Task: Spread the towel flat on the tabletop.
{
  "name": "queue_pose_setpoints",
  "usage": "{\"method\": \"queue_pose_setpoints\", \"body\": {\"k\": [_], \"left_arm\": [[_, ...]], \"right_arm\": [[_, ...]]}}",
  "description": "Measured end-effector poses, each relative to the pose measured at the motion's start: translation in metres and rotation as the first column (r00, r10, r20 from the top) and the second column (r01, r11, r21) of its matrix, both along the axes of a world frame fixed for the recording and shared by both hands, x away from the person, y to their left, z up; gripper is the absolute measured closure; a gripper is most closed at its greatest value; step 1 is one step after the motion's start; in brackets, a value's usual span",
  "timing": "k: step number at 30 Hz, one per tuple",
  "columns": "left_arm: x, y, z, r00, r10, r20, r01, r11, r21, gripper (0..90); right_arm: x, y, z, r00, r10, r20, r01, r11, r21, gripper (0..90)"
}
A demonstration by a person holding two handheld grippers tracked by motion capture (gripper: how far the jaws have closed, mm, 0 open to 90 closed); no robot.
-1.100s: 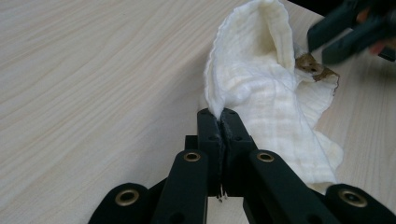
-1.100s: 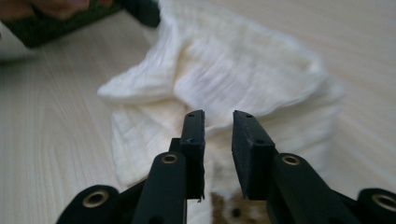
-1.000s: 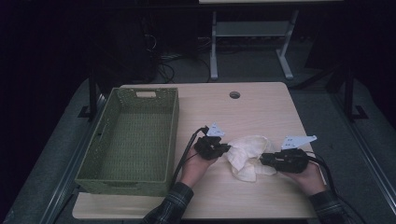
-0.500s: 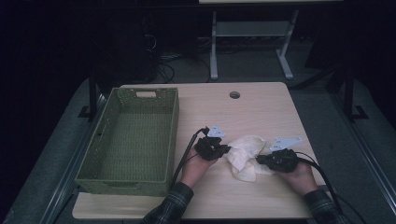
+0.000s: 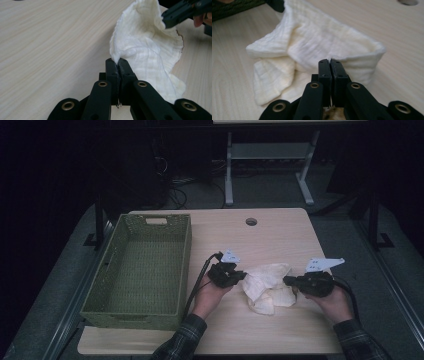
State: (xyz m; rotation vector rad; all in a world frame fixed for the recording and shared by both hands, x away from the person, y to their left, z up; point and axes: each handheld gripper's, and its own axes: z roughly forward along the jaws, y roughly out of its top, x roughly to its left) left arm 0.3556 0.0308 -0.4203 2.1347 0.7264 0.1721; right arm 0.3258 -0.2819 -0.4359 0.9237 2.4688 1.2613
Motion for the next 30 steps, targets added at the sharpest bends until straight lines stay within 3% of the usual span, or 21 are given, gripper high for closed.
{"method": "queue_pose_setpoints", "body": {"k": [7,11,15,18,20,21,24,27,30], "left_arm": [[0.016,0.002,0.014,0.9988,0.048,0.013,-0.048,0.9987,0.014,87.9],[0.025,0.004,0.018,0.9976,0.066,0.021,-0.067,0.9972,0.034,87.8],[0.040,0.004,0.011,0.9922,0.117,0.042,-0.121,0.9875,0.101,87.8],[0.046,0.004,0.004,0.9891,0.143,0.035,-0.146,0.9819,0.121,87.7],[0.056,0.002,-0.009,0.9855,0.169,0.021,-0.170,0.9735,0.153,87.7],[0.056,0.002,-0.009,0.9855,0.169,0.021,-0.170,0.9735,0.153,87.7],[0.068,0.000,-0.022,0.9819,0.189,0.013,-0.188,0.9615,0.200,86.8],[0.074,-0.002,-0.029,0.9805,0.196,0.018,-0.194,0.9521,0.236,76.8],[0.070,-0.001,-0.025,0.9802,0.197,0.015,-0.196,0.9571,0.214,68.1]], "right_arm": [[0.022,-0.031,0.020,0.9979,-0.058,0.029,0.056,0.9965,0.062,87.5],[0.036,-0.046,0.022,0.9955,-0.091,0.025,0.088,0.9920,0.090,87.5],[0.053,-0.056,0.014,0.9915,-0.130,-0.002,0.130,0.9875,0.090,87.5],[0.060,-0.059,0.008,0.9896,-0.143,-0.013,0.144,0.9862,0.082,87.5],[0.070,-0.060,-0.002,0.9877,-0.154,-0.028,0.155,0.9862,0.057,87.5],[0.070,-0.060,-0.002,0.9877,-0.154,-0.028,0.155,0.9862,0.057,87.5],[0.082,-0.055,-0.014,0.9849,-0.167,-0.046,0.168,0.9855,0.024,87.4],[0.089,-0.050,-0.023,0.9809,-0.182,-0.070,0.182,0.9833,-0.001,86.7],[0.093,-0.051,-0.029,0.9772,-0.196,-0.082,0.196,0.9806,-0.005,77.3]]}}
